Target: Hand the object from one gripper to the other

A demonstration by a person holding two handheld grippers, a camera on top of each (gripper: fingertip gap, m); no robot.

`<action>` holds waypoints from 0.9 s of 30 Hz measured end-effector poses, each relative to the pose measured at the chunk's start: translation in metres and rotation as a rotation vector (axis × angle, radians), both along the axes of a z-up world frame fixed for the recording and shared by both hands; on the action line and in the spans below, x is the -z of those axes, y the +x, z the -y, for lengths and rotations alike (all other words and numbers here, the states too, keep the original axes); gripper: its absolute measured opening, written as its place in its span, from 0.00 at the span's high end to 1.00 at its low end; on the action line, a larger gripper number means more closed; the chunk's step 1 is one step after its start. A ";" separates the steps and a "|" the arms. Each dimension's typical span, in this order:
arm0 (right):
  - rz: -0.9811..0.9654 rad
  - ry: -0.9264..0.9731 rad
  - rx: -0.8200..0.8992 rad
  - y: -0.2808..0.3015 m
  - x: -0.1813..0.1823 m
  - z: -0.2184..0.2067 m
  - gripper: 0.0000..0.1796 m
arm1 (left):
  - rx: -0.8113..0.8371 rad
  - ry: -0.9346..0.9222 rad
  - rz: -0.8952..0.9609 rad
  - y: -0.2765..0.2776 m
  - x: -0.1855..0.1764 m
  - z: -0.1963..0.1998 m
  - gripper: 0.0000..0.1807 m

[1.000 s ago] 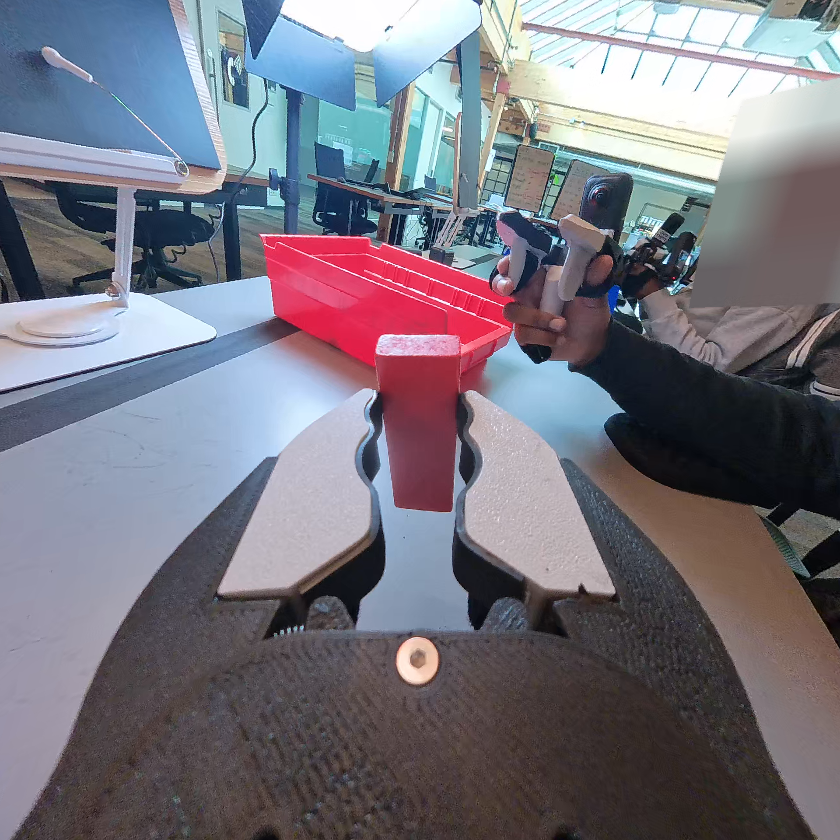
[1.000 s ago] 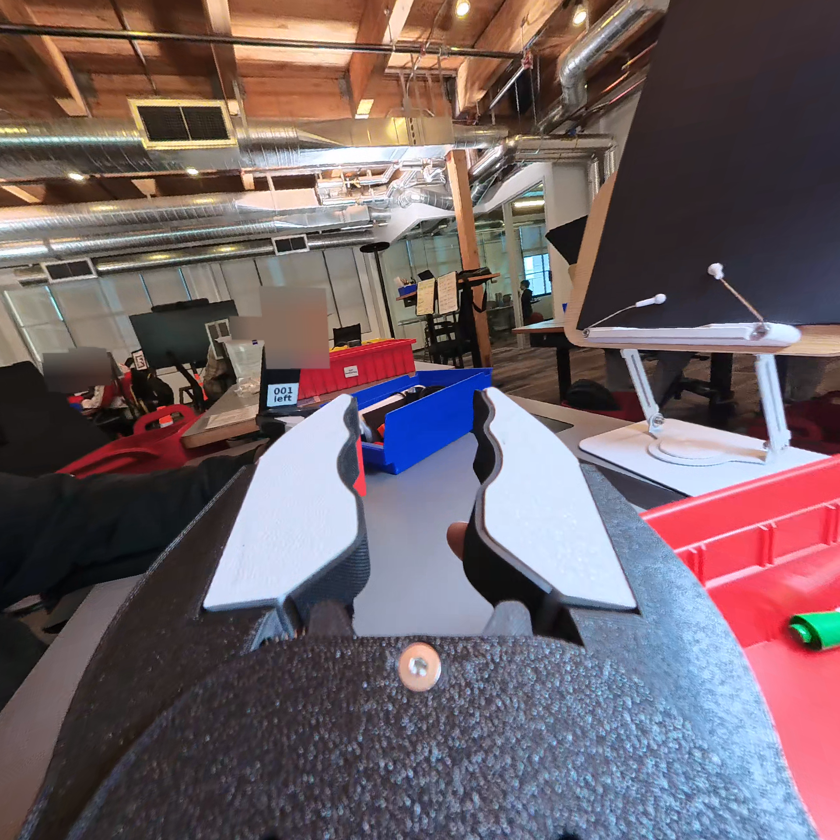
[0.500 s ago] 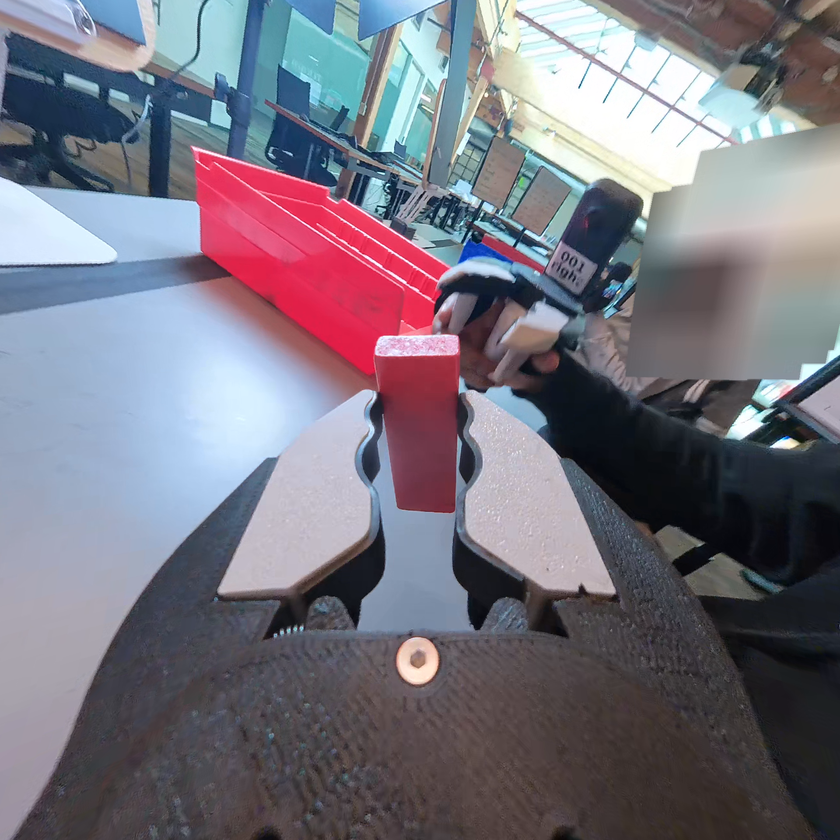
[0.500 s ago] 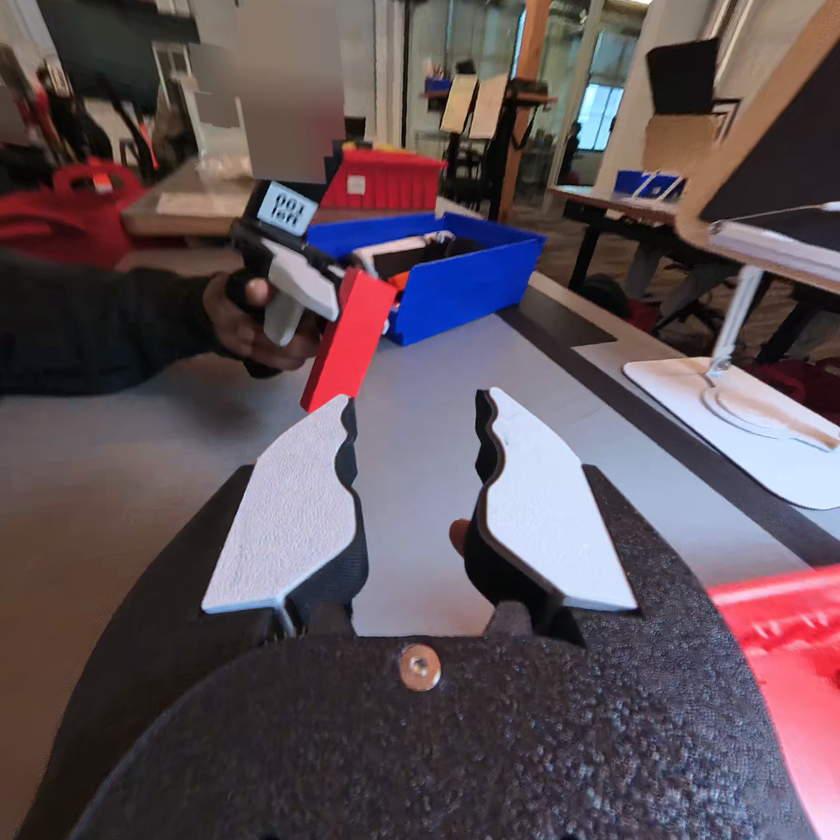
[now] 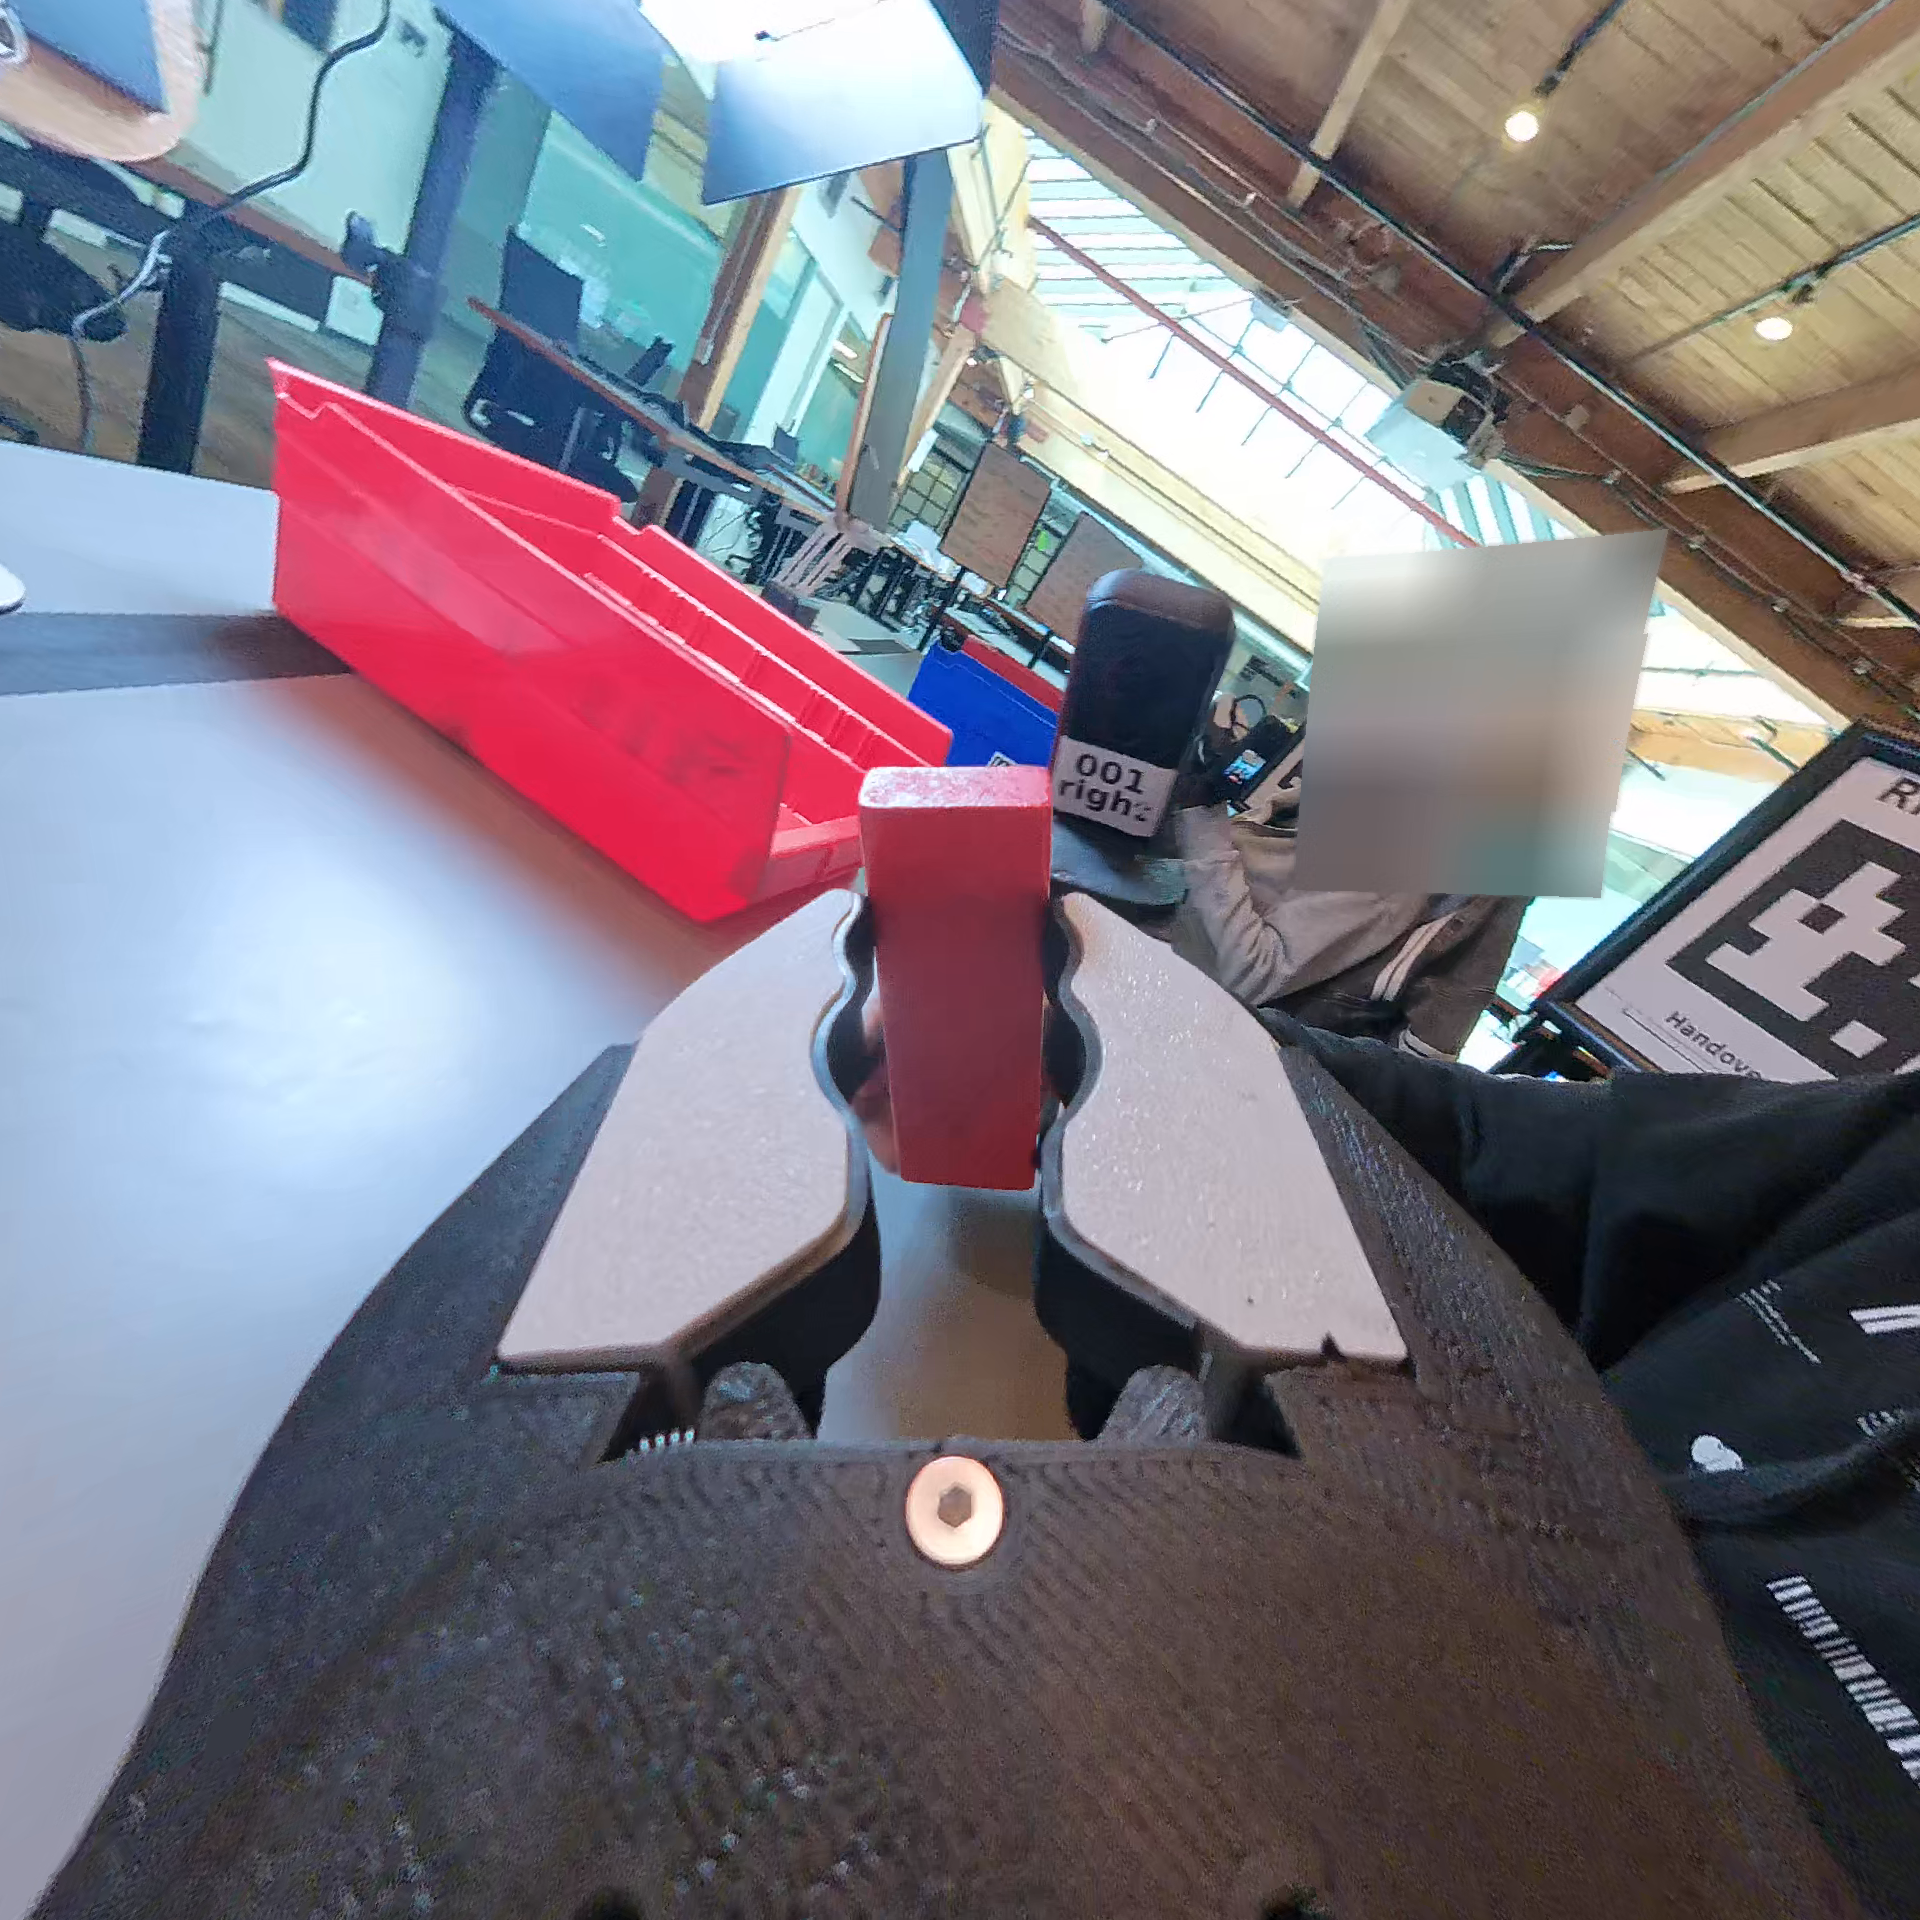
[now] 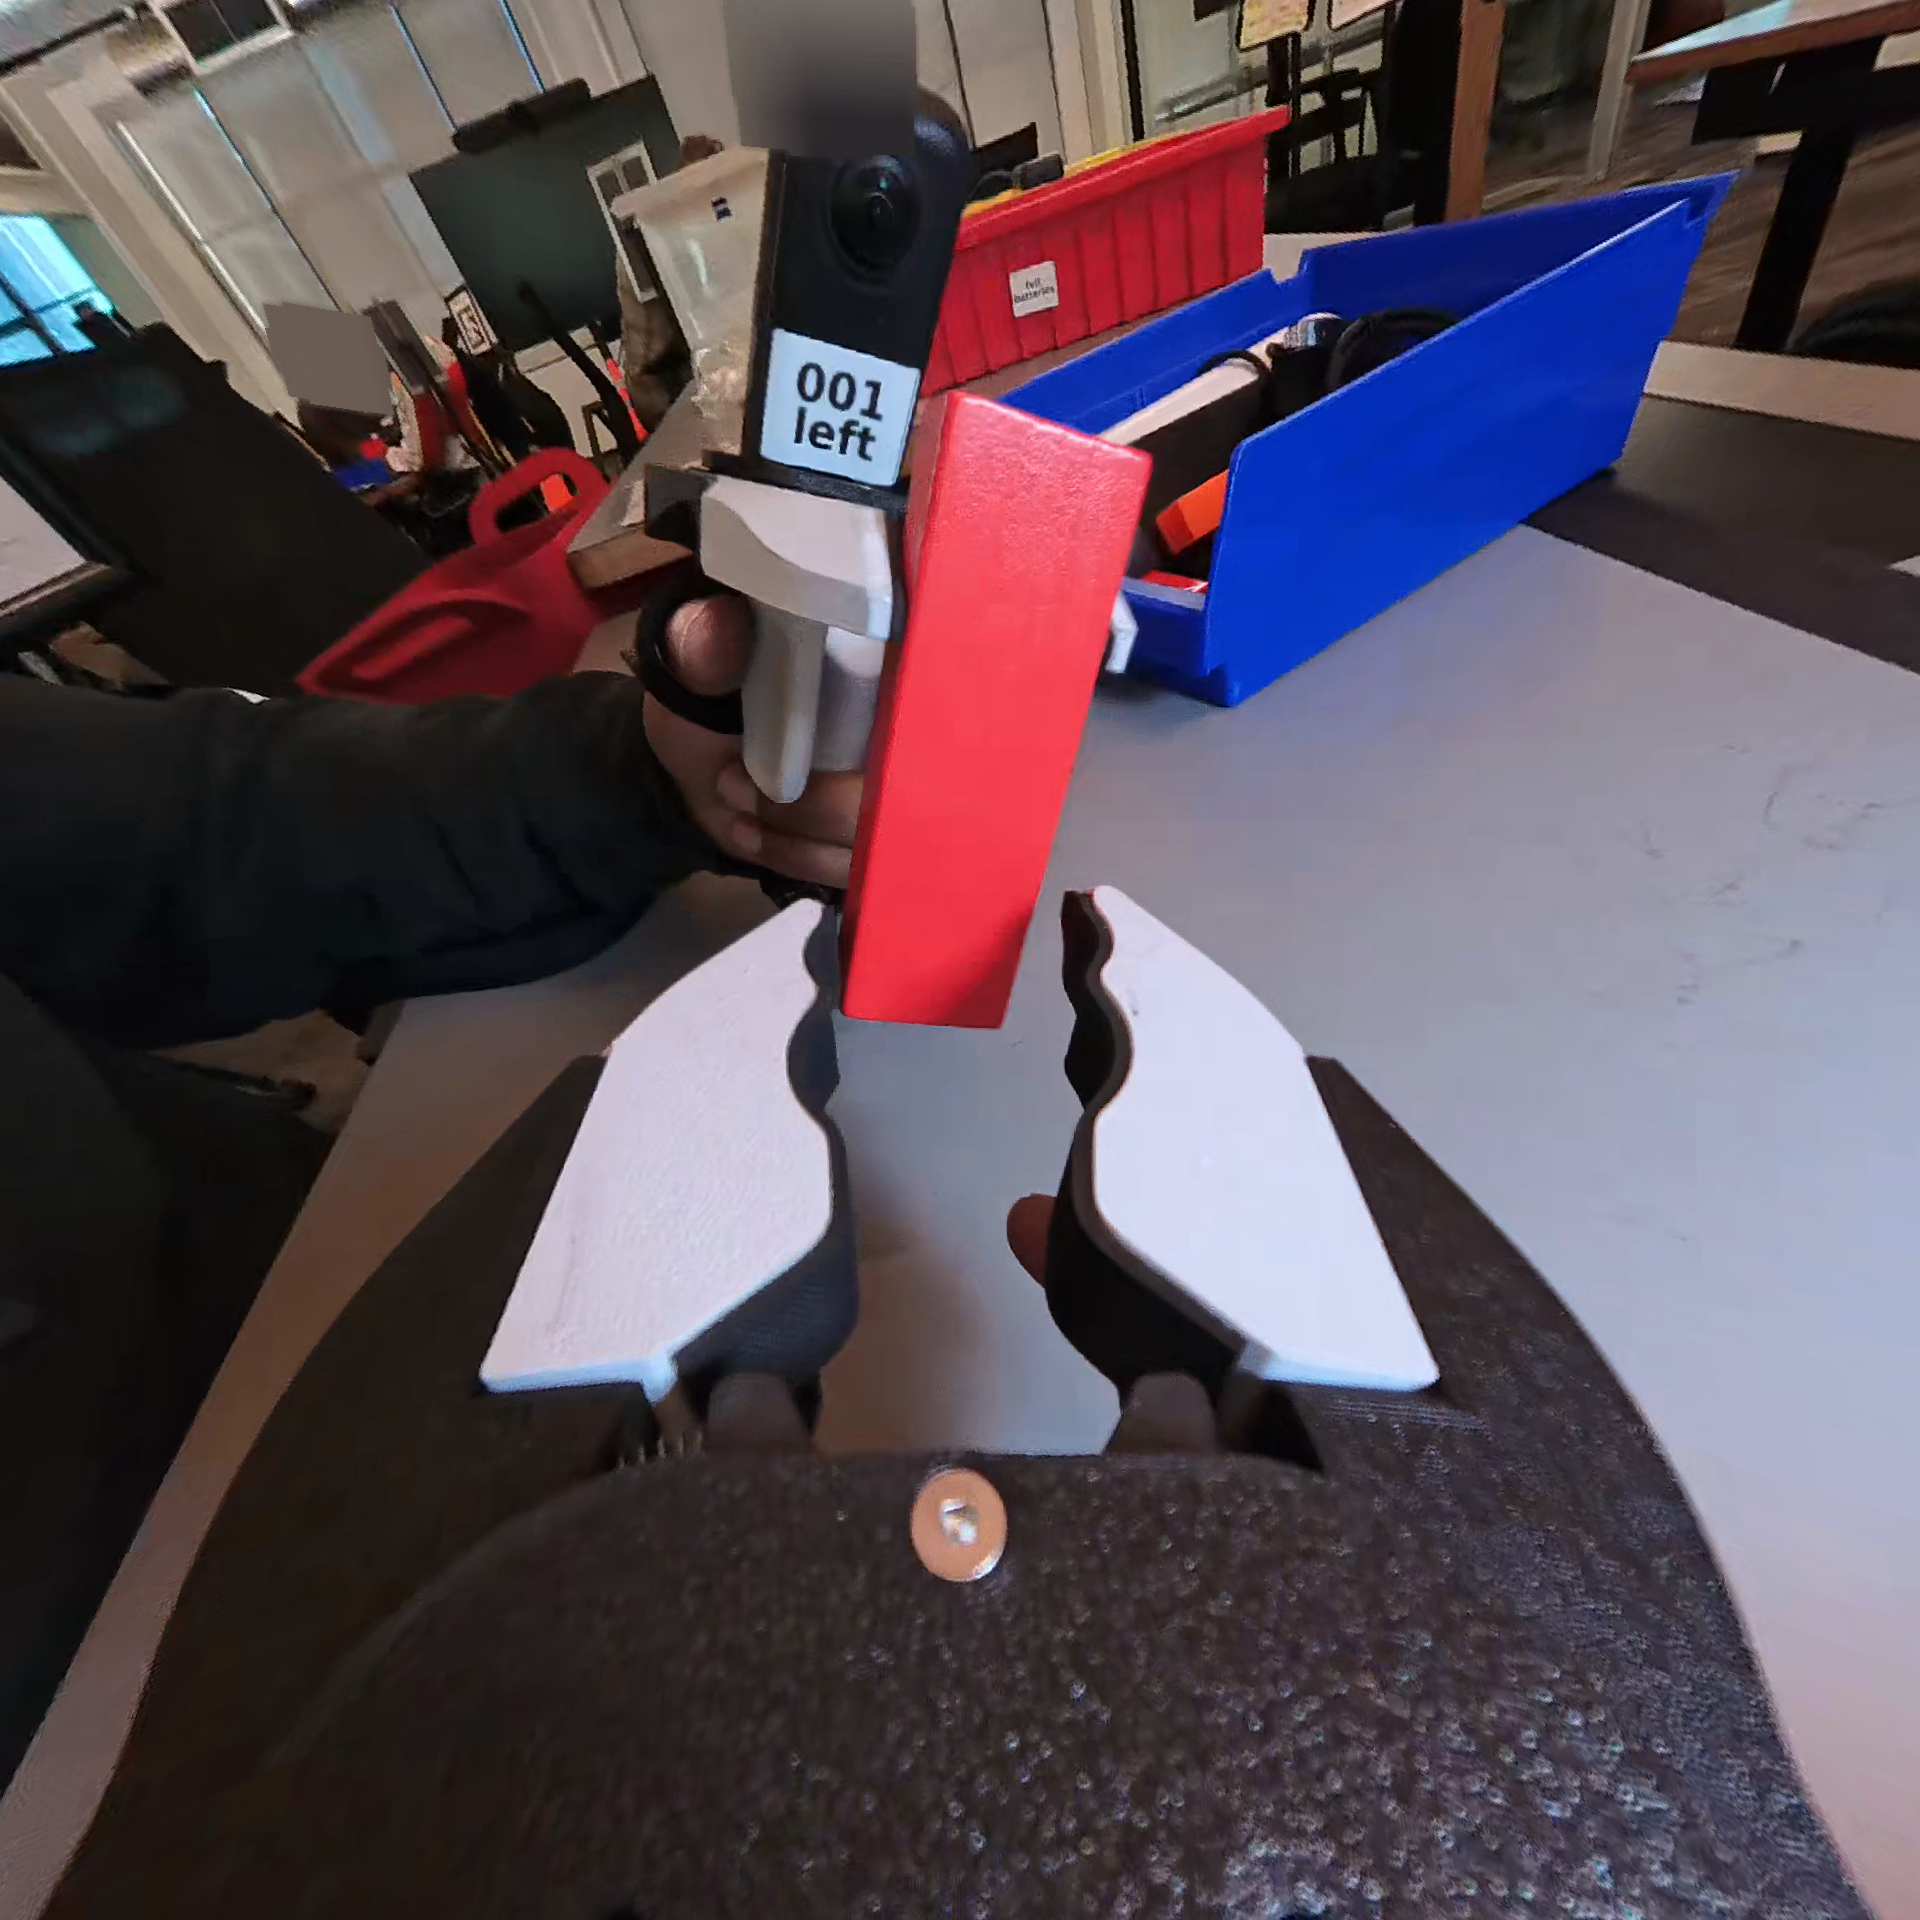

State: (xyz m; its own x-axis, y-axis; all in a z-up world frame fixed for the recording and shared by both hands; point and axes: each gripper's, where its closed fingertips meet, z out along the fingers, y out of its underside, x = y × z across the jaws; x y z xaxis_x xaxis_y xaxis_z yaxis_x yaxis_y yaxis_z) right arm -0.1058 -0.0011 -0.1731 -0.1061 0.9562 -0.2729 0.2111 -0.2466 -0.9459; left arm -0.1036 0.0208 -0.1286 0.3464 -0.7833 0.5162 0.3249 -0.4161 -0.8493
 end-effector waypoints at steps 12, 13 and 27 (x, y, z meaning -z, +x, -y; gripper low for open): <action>-0.171 0.013 0.008 0.036 -0.045 -0.023 0.81 | -0.079 0.149 -0.004 -0.017 -0.021 0.001 0.71; -0.187 0.028 0.030 0.045 -0.050 -0.031 0.81 | -0.096 0.154 -0.009 -0.023 -0.021 -0.001 0.71; -0.327 0.066 0.232 0.120 -0.086 -0.088 0.81 | -0.211 0.134 -0.014 -0.066 -0.018 -0.020 0.73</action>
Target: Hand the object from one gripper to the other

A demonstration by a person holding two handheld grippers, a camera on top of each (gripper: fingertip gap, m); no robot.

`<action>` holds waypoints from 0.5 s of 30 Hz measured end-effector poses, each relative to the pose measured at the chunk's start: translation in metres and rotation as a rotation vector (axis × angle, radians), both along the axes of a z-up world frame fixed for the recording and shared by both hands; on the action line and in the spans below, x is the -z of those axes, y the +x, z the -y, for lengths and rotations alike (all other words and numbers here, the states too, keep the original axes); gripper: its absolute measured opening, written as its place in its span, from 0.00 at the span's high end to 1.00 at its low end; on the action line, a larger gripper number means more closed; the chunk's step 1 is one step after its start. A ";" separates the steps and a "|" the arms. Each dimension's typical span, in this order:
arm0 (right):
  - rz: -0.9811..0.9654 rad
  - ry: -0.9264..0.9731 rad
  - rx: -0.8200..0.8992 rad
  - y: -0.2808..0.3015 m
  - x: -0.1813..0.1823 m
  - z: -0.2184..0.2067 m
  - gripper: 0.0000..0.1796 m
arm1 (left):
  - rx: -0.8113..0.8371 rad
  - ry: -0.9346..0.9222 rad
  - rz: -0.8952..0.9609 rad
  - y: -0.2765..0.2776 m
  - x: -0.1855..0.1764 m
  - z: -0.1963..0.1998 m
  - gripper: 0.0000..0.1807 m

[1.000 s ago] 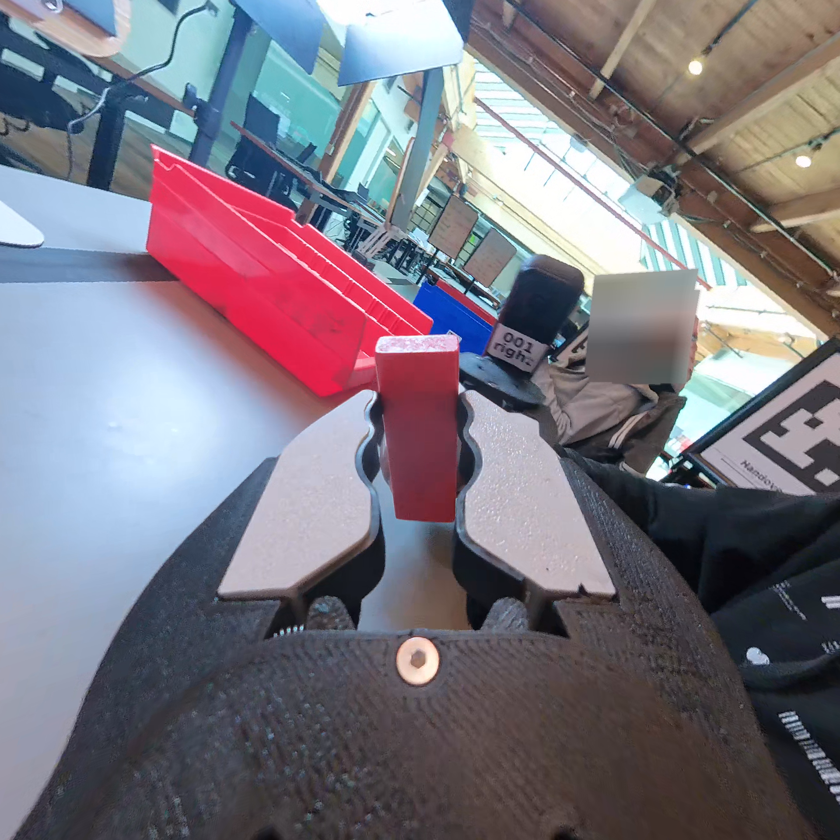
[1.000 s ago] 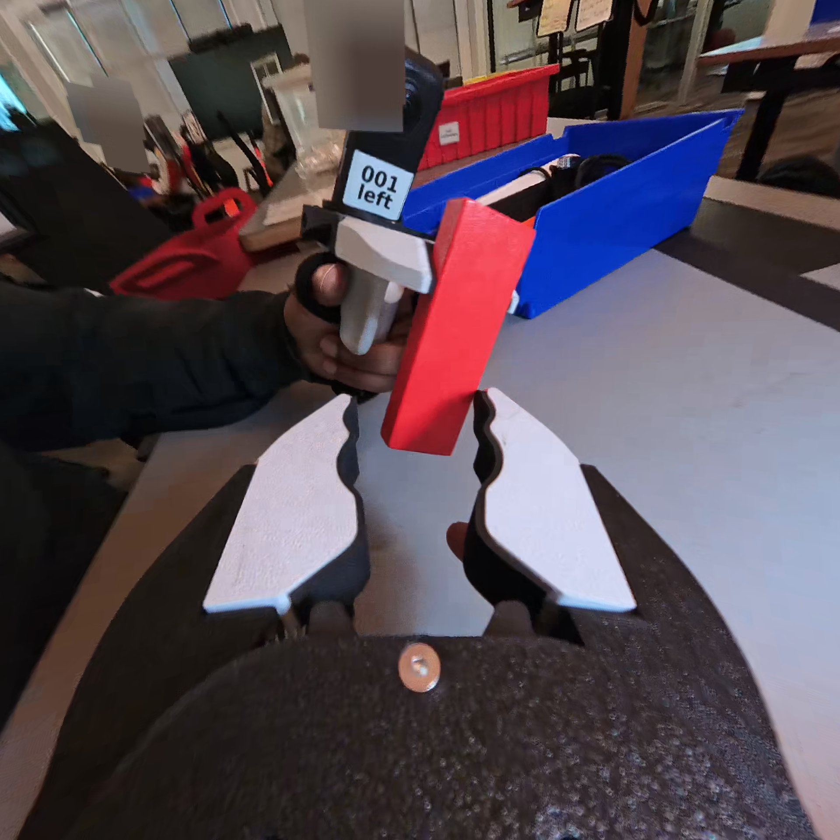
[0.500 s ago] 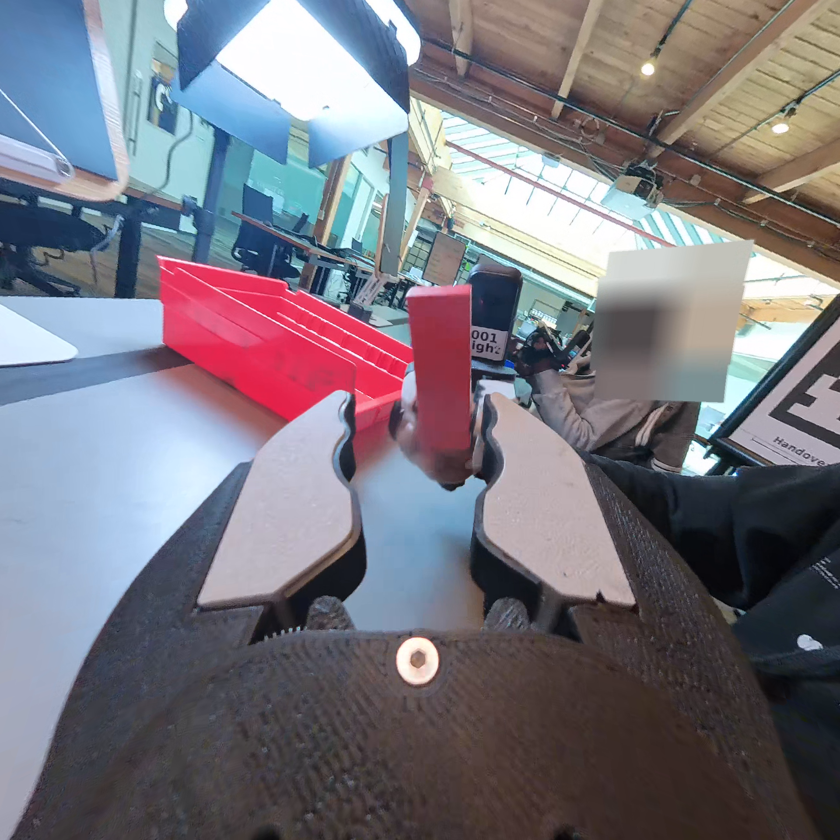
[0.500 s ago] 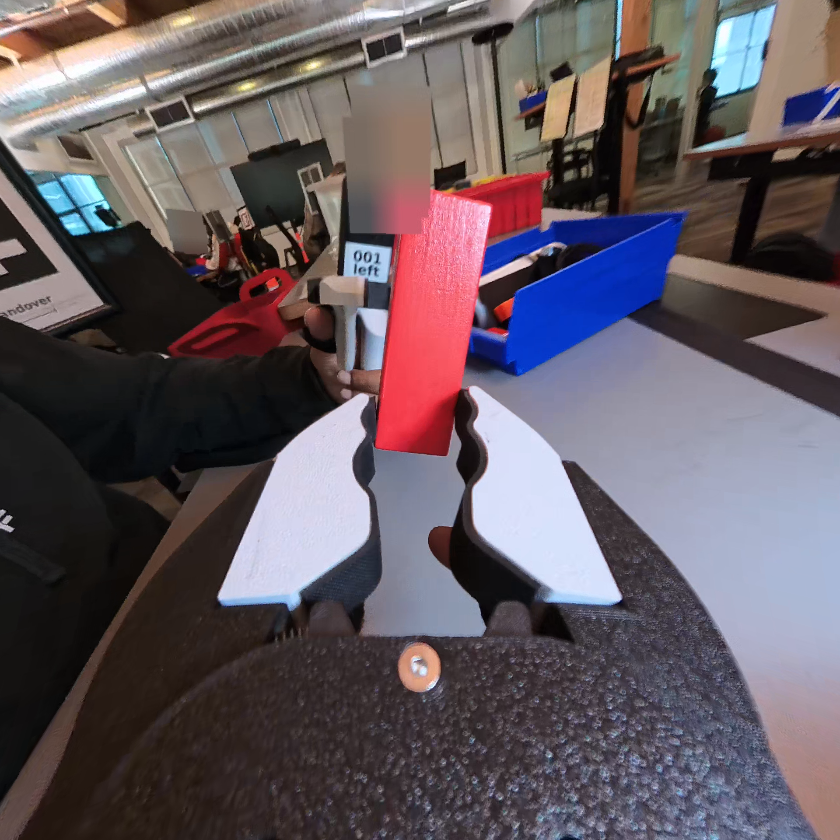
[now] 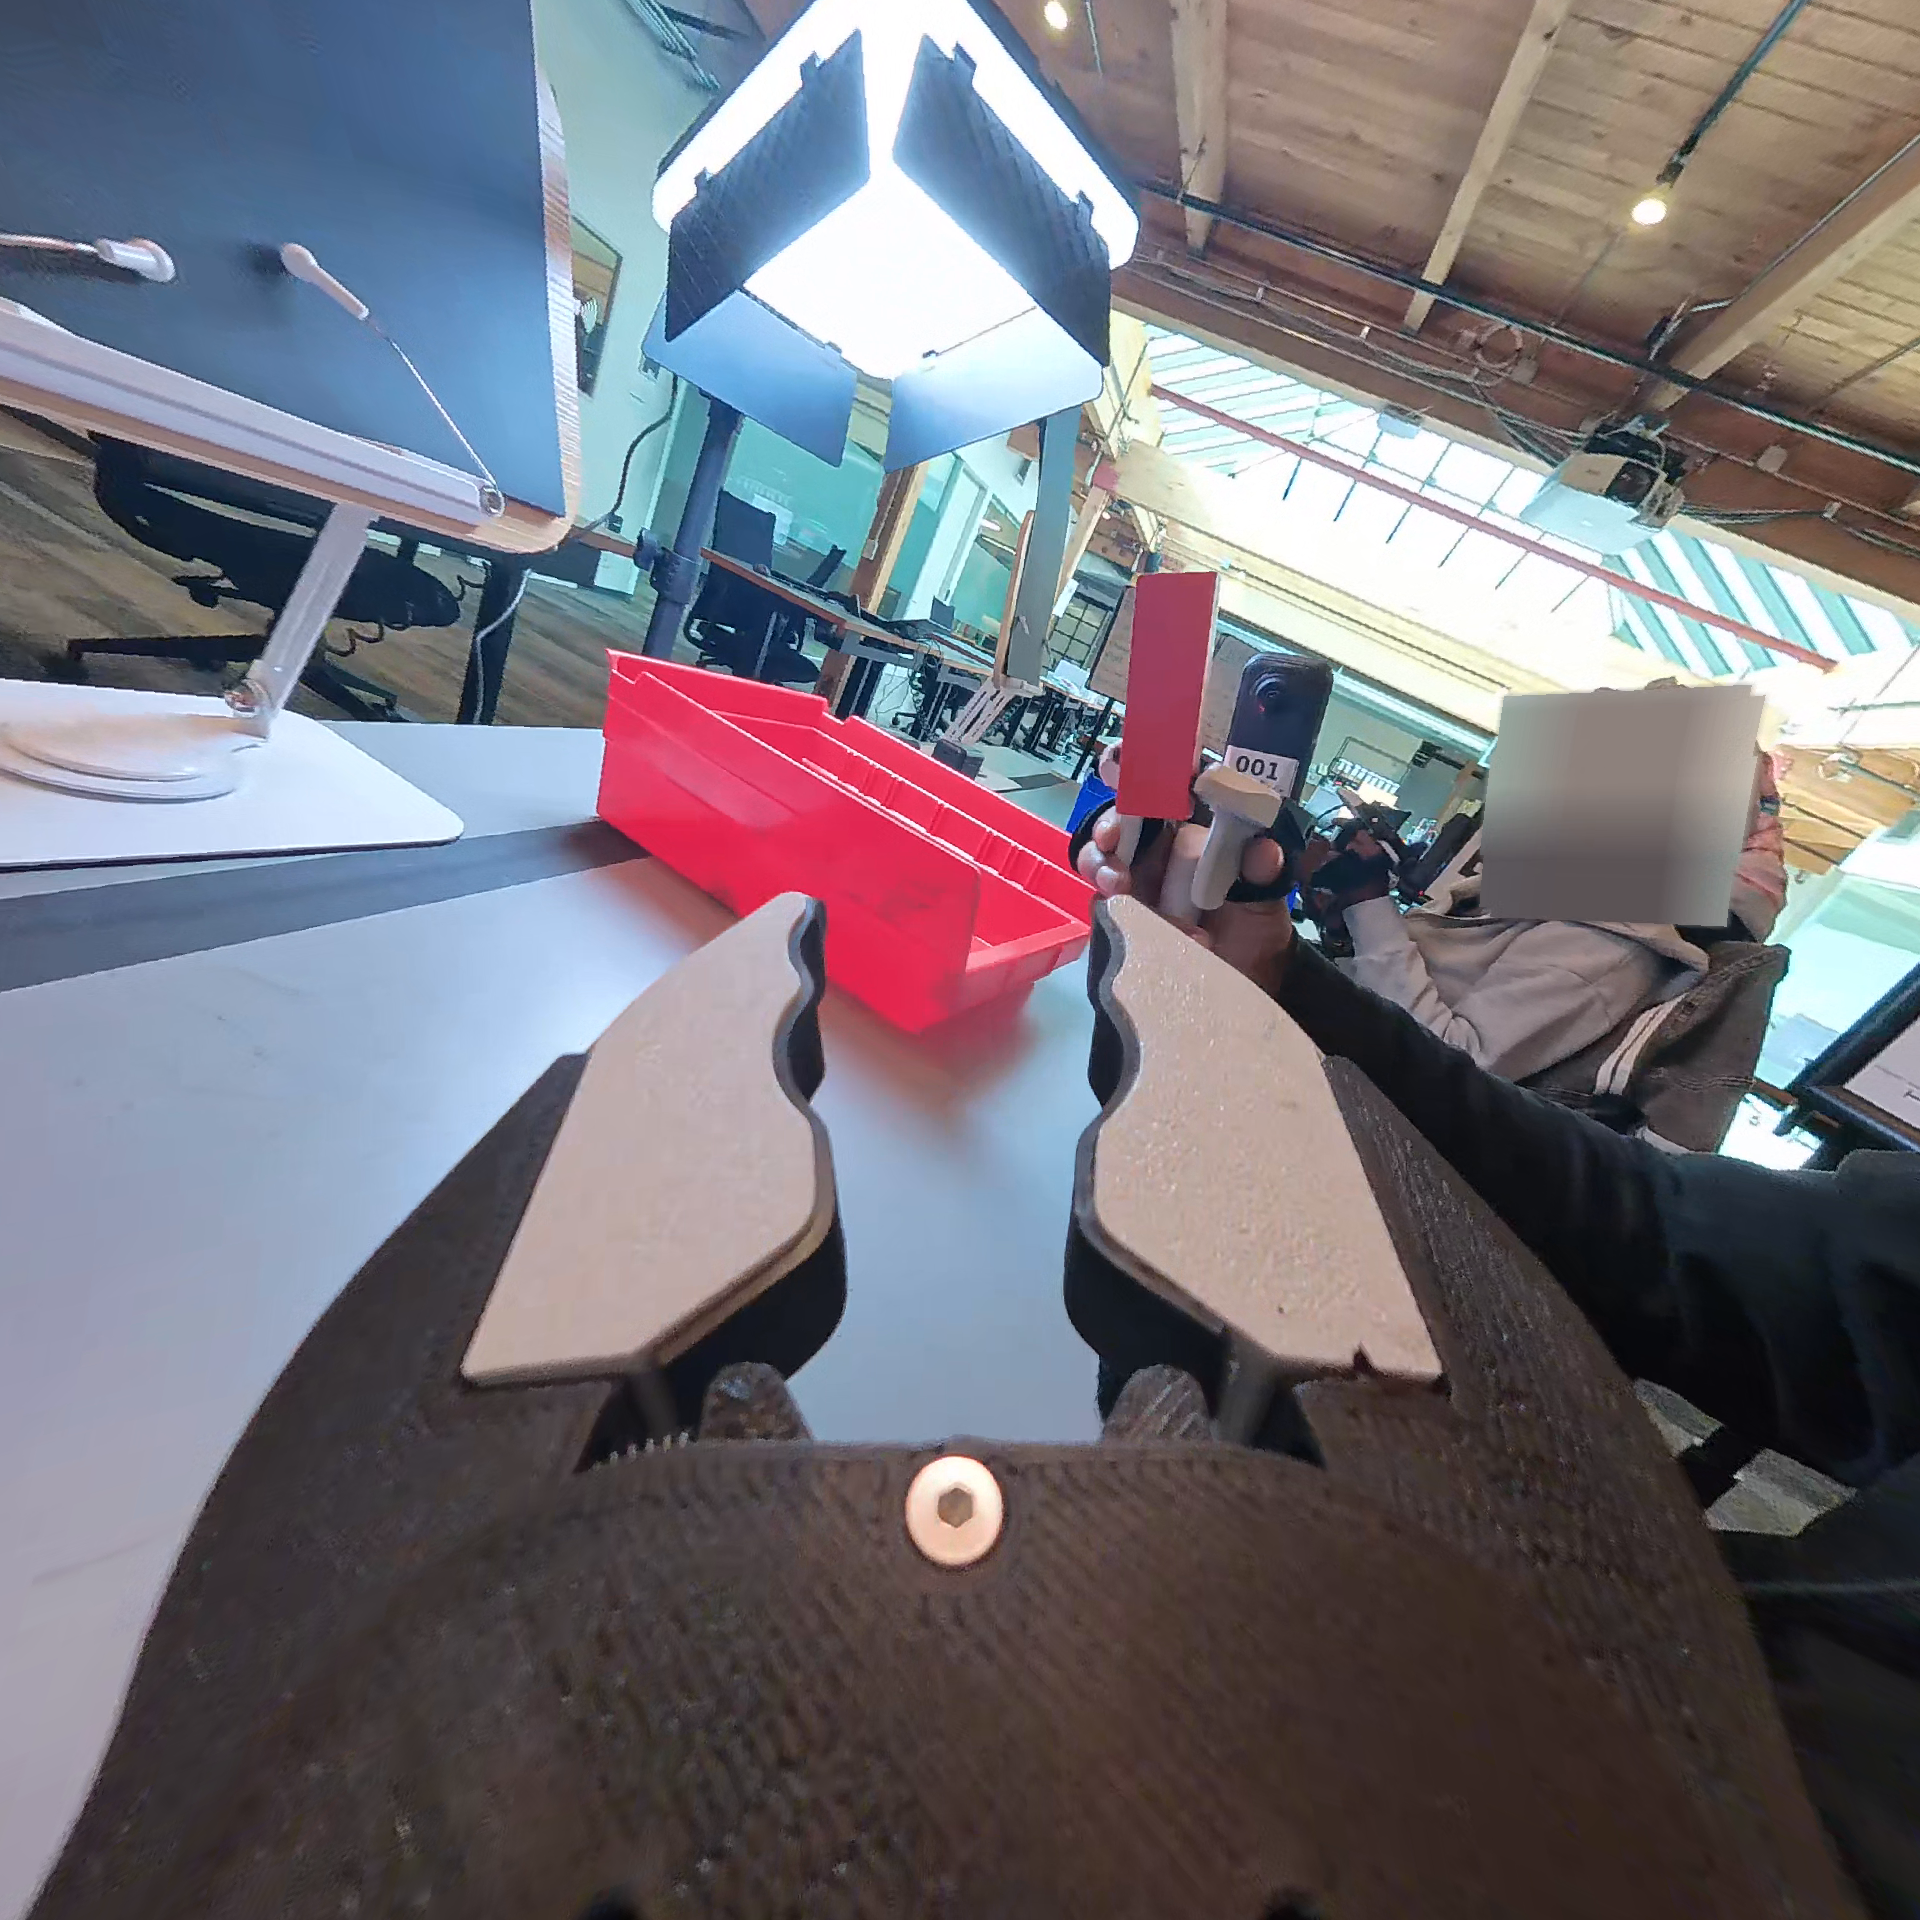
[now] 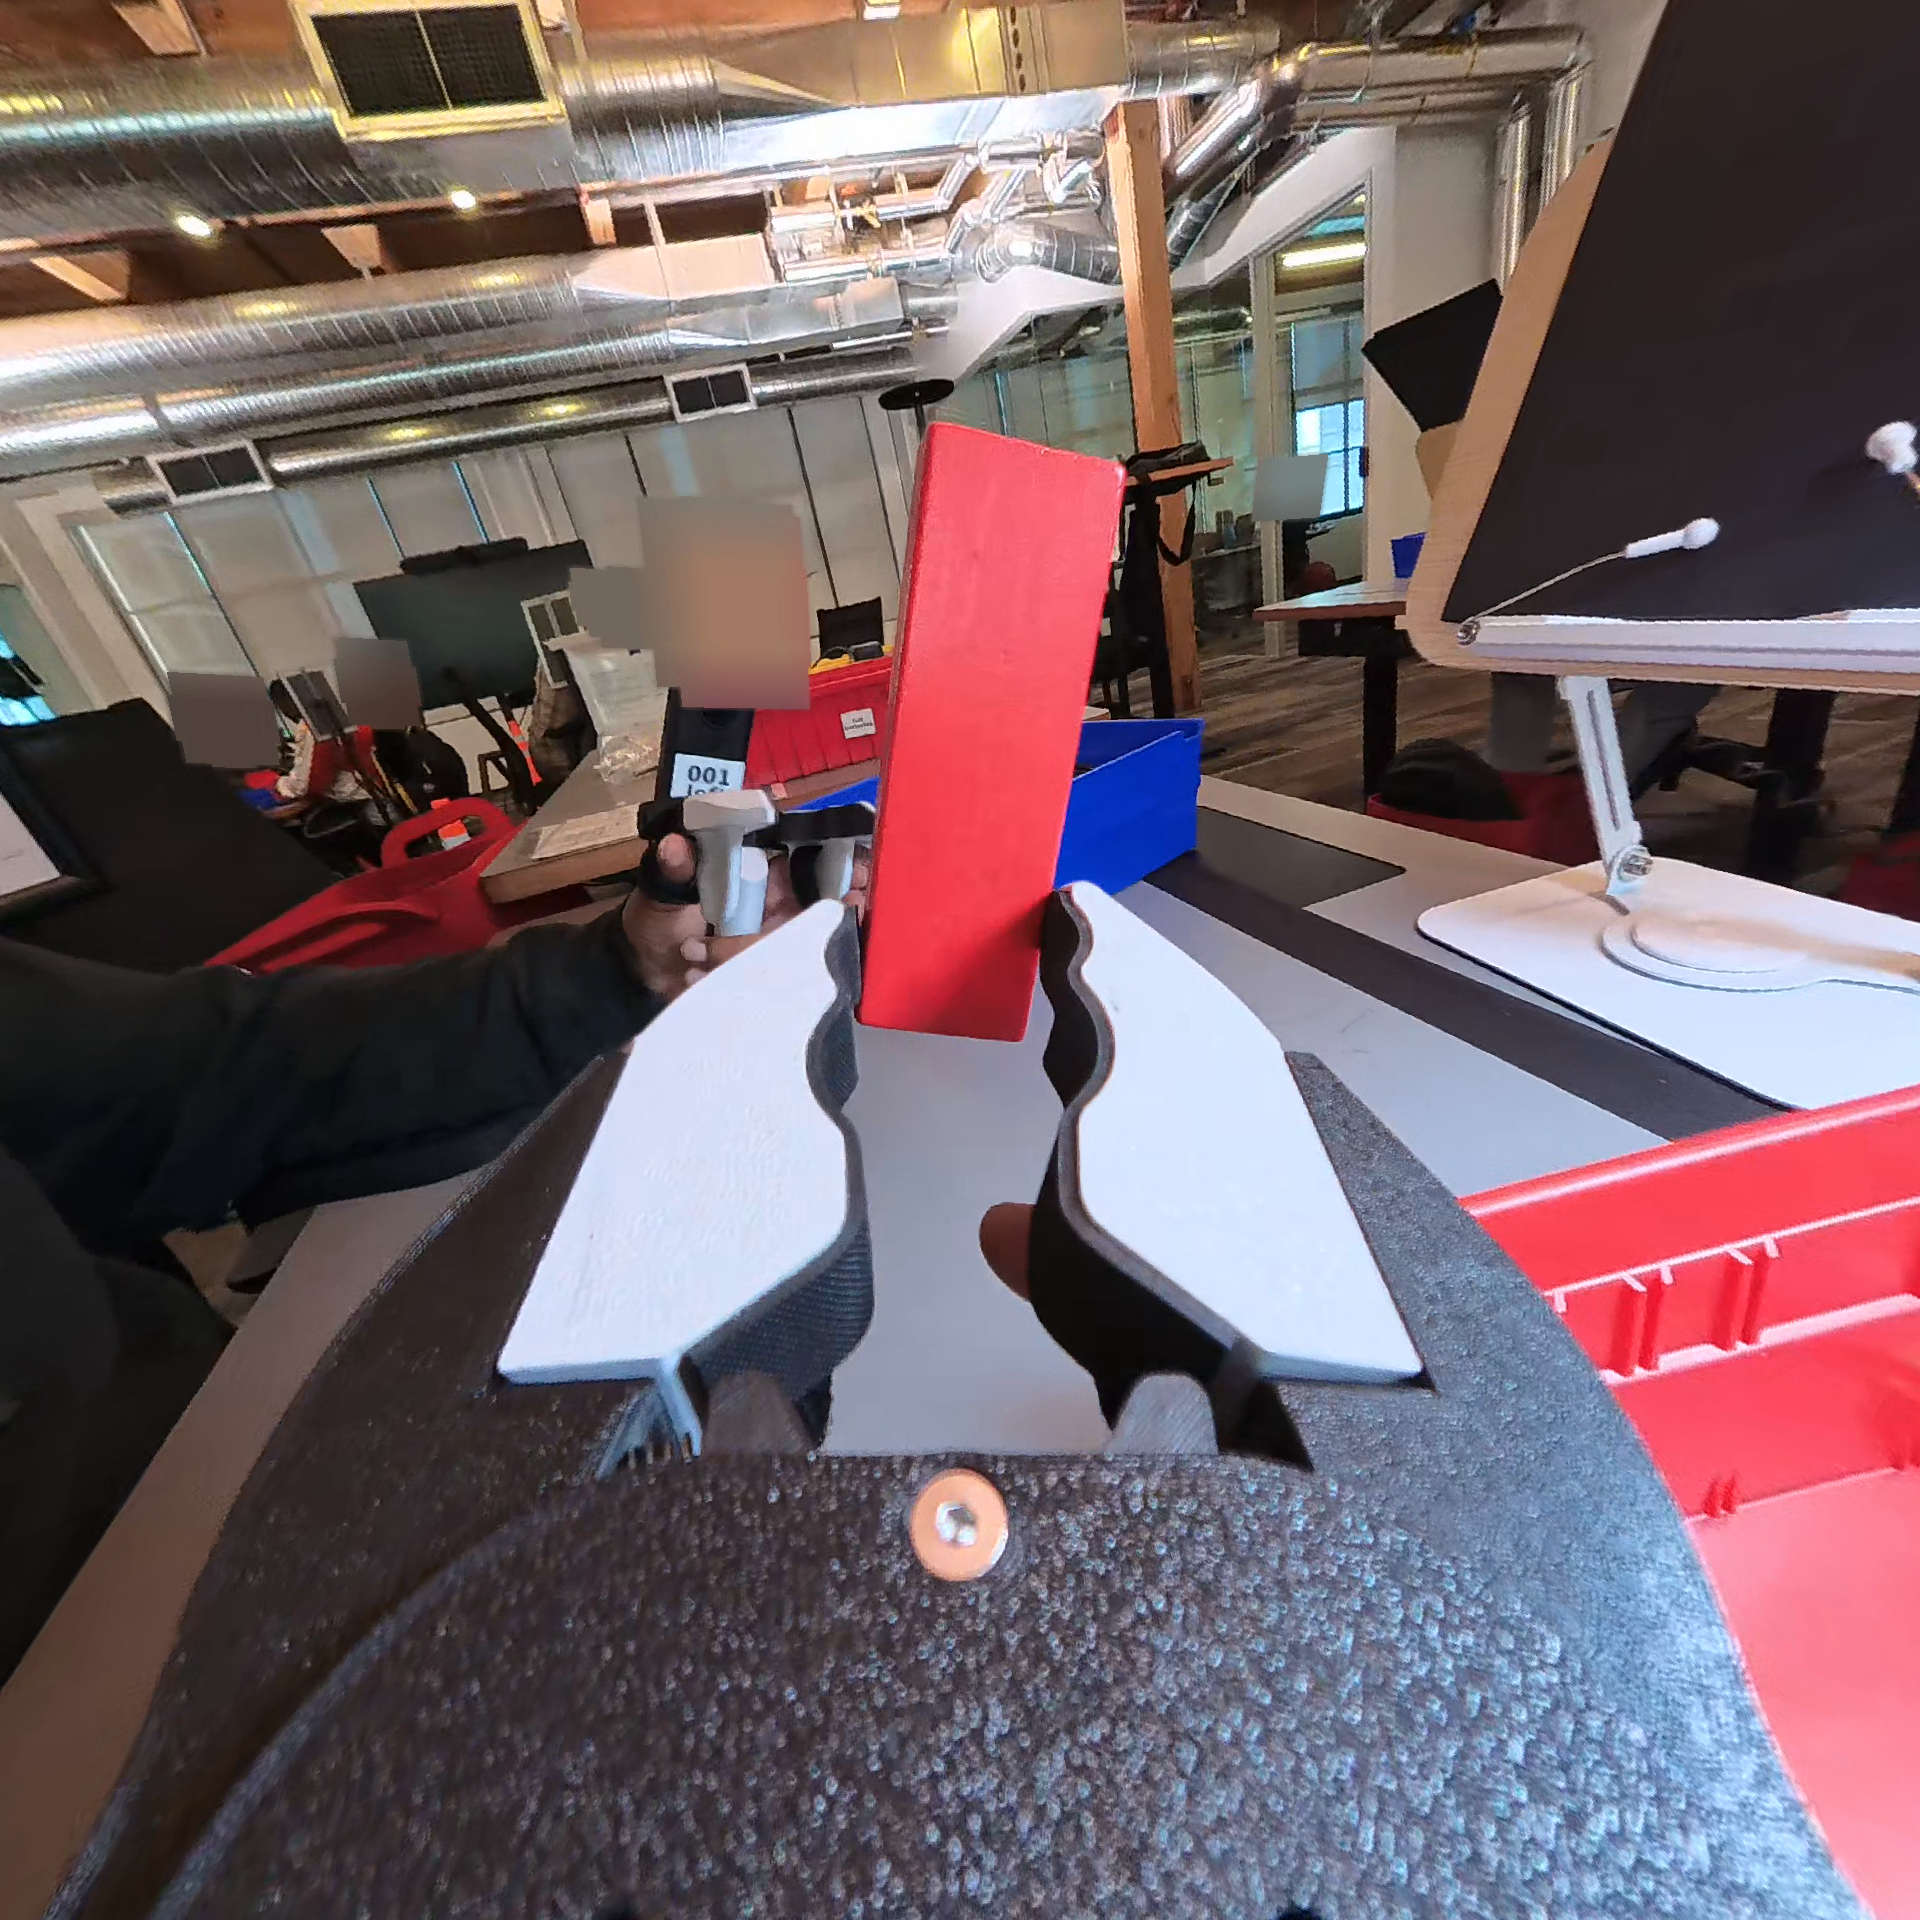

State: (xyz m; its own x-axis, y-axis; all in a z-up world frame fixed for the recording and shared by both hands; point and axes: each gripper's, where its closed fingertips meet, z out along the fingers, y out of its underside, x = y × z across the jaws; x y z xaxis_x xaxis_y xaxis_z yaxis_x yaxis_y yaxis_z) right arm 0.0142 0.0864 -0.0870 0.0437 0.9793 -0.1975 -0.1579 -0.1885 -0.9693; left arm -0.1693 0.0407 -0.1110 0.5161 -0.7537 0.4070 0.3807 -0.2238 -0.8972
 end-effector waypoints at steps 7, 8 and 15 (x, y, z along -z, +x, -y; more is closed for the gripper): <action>0.241 0.391 0.236 -0.021 0.019 0.000 0.81 | 0.152 -0.139 0.042 0.029 0.010 0.009 0.71; 0.311 0.513 0.312 -0.024 0.023 -0.002 0.82 | 0.170 -0.156 0.034 0.034 0.012 0.011 0.71; 0.773 1.330 0.581 -0.057 0.054 0.006 0.81 | 0.095 -0.150 -0.132 0.061 0.028 0.011 0.72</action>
